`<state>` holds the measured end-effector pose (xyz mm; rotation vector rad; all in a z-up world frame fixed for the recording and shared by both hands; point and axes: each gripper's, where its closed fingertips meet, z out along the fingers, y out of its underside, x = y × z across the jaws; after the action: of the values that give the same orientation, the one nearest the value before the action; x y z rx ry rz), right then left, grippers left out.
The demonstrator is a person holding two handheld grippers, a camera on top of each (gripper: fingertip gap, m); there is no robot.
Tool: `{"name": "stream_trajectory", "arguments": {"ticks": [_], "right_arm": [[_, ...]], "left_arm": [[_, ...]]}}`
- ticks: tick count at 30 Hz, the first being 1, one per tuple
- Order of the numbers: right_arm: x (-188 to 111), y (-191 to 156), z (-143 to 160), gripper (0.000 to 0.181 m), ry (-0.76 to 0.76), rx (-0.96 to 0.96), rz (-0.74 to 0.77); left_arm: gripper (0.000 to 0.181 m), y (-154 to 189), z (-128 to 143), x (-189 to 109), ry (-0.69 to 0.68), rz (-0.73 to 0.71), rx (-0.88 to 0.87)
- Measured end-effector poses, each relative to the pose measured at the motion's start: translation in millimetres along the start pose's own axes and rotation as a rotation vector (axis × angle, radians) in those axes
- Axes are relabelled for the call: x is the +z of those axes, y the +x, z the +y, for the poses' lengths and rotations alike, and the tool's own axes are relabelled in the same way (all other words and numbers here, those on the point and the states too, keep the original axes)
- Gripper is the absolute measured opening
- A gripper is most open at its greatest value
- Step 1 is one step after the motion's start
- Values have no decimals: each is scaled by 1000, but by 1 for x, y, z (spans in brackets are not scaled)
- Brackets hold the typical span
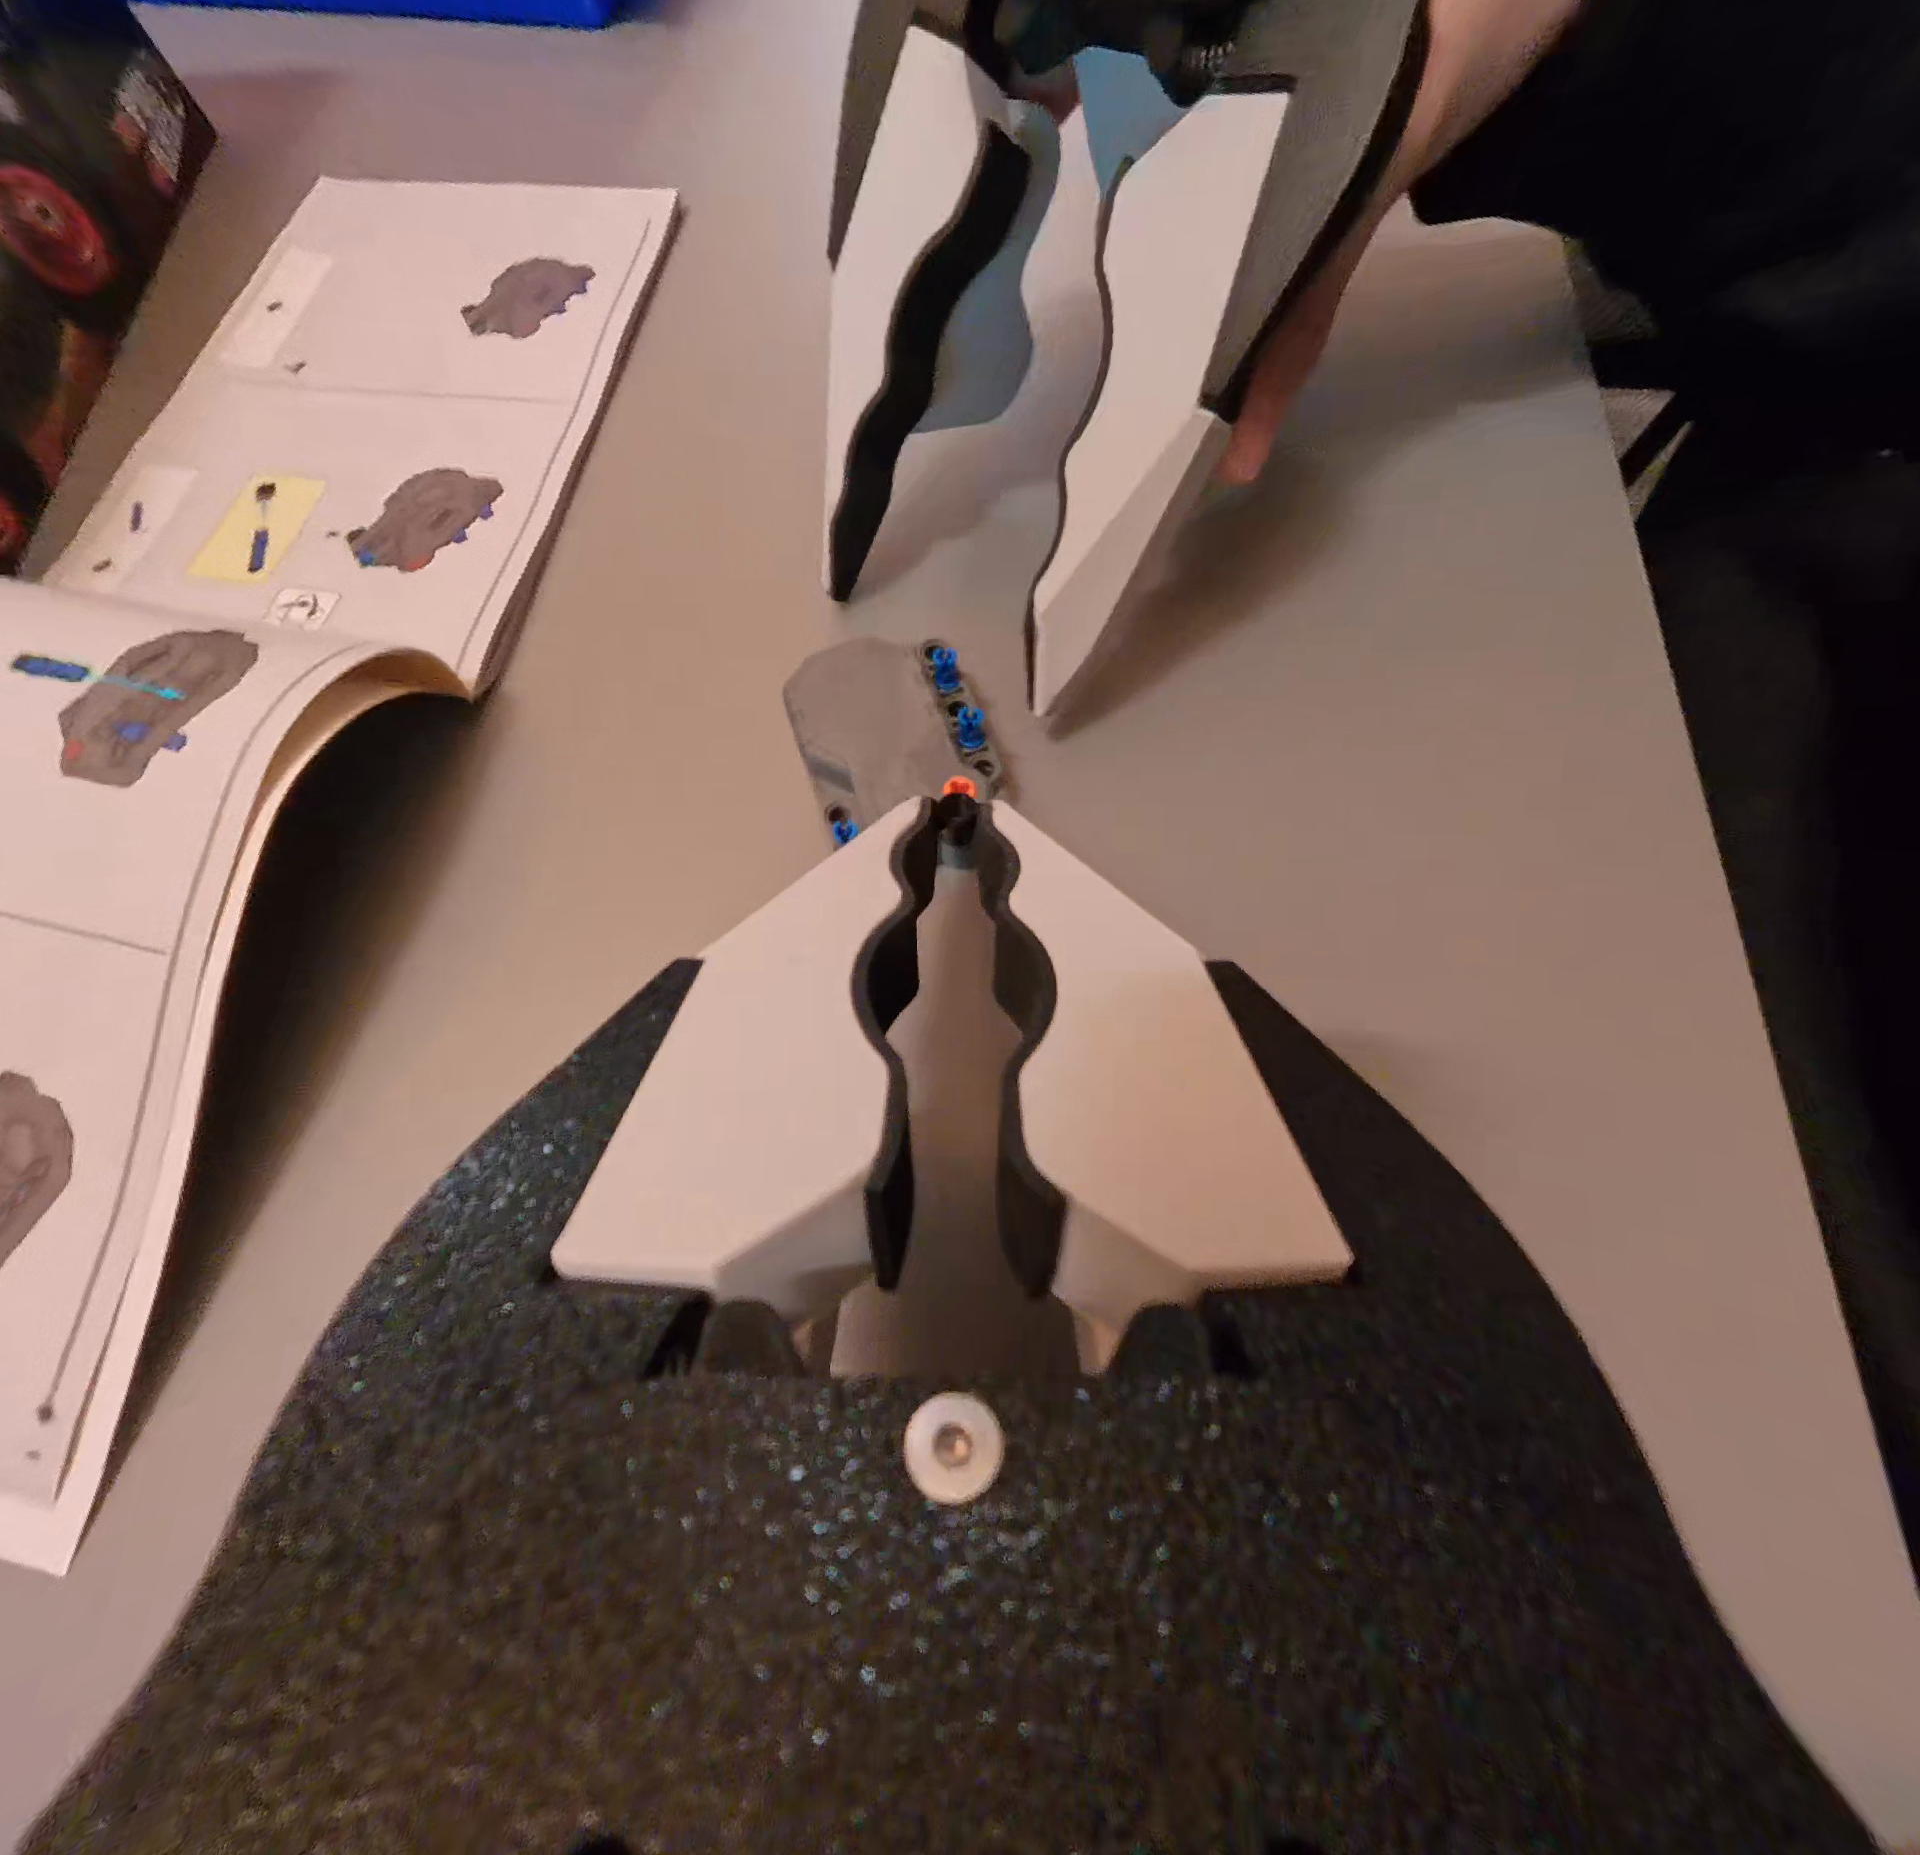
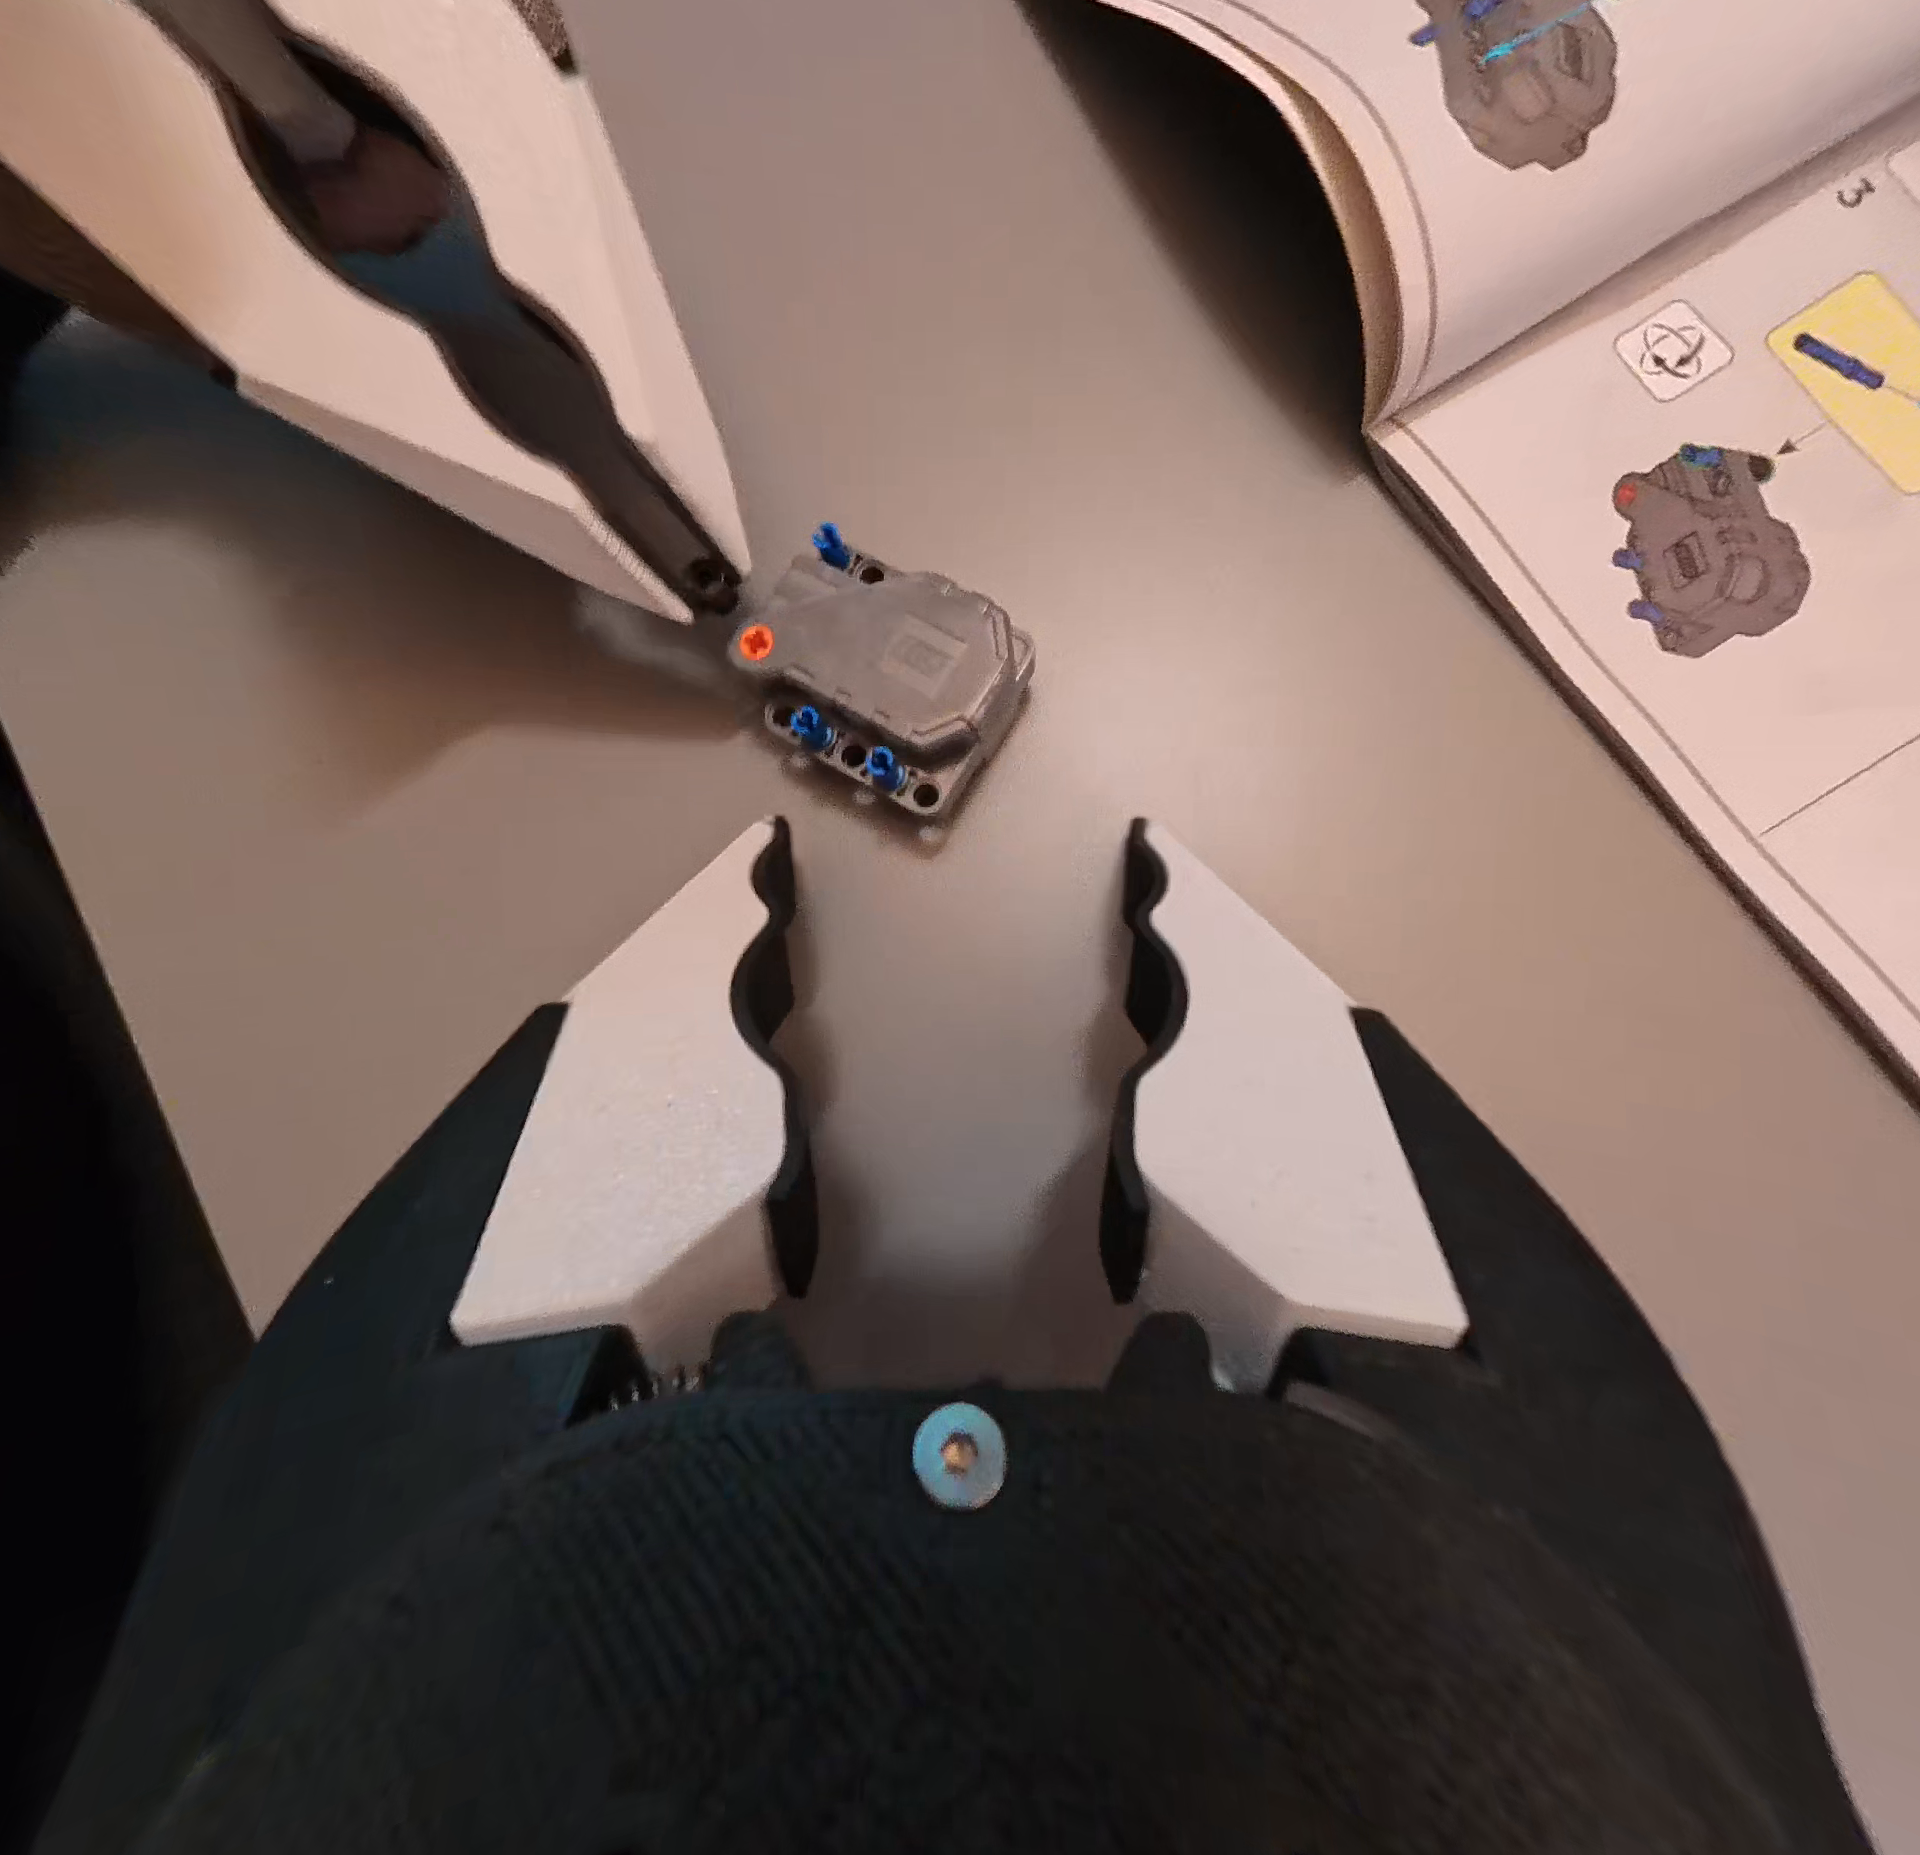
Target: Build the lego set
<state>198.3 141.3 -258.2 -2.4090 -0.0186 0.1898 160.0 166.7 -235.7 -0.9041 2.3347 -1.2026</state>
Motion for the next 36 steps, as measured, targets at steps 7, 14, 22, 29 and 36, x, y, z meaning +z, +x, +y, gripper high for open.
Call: {"name": "stream_trajectory", "arguments": {"ticks": [7,14,22,29,36], "right_arm": [[19,-11,-23,83,81,-87,72],[32,-16,-24,62,55,-167,26],[26,-28,-16,63,67,-409,-195],[28,-23,-19,76,96,-347,-141],[27,-27,-20,62,110,-389,-152]], "left_arm": [[4,-17,2,-4,39,-51,16],[4,-18,1,-8,55,-30,17],[4,1,-4,1,69,79,105],[4,4,-1,7,43,108,117],[4,5,-1,7,39,122,88]]}}
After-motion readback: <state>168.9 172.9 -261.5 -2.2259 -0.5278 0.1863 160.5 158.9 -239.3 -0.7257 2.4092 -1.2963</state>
